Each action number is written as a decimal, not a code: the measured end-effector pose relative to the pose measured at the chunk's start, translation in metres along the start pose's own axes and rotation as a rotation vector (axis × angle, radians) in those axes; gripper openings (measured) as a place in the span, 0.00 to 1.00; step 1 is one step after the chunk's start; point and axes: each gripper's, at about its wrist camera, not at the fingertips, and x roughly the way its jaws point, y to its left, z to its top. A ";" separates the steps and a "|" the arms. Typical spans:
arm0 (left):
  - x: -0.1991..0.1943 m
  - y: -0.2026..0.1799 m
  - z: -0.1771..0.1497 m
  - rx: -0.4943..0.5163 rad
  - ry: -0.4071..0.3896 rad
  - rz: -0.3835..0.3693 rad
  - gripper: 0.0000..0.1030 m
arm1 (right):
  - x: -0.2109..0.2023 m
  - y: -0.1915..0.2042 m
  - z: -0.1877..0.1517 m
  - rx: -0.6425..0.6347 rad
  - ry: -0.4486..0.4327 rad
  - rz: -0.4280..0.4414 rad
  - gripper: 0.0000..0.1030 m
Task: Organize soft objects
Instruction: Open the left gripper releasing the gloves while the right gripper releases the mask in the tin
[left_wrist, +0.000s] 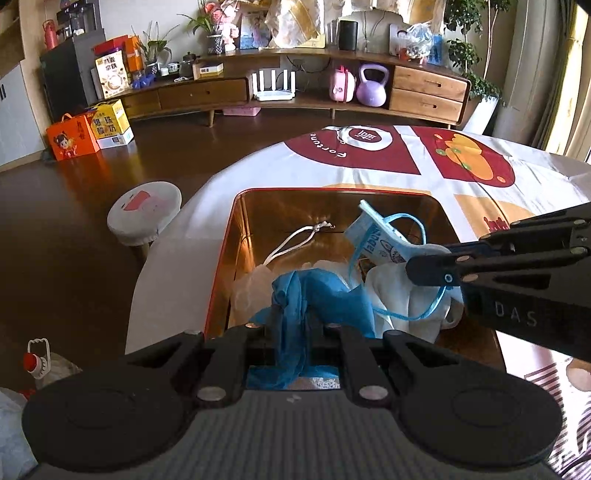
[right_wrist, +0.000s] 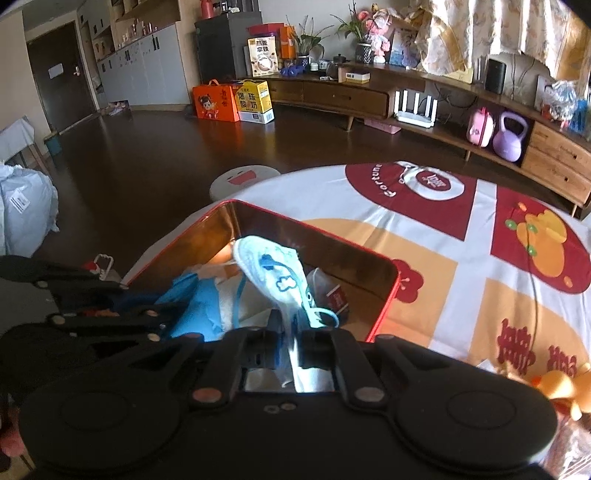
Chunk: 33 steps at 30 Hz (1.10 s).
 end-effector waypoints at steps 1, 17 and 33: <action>-0.001 0.000 0.000 -0.001 0.000 0.001 0.11 | 0.000 0.001 0.000 -0.003 0.003 0.002 0.16; -0.016 0.003 -0.001 -0.032 0.012 0.022 0.12 | -0.021 0.004 -0.002 -0.022 0.012 0.034 0.34; -0.048 0.001 -0.002 -0.063 -0.031 0.018 0.12 | -0.067 0.004 -0.010 -0.044 -0.061 0.061 0.57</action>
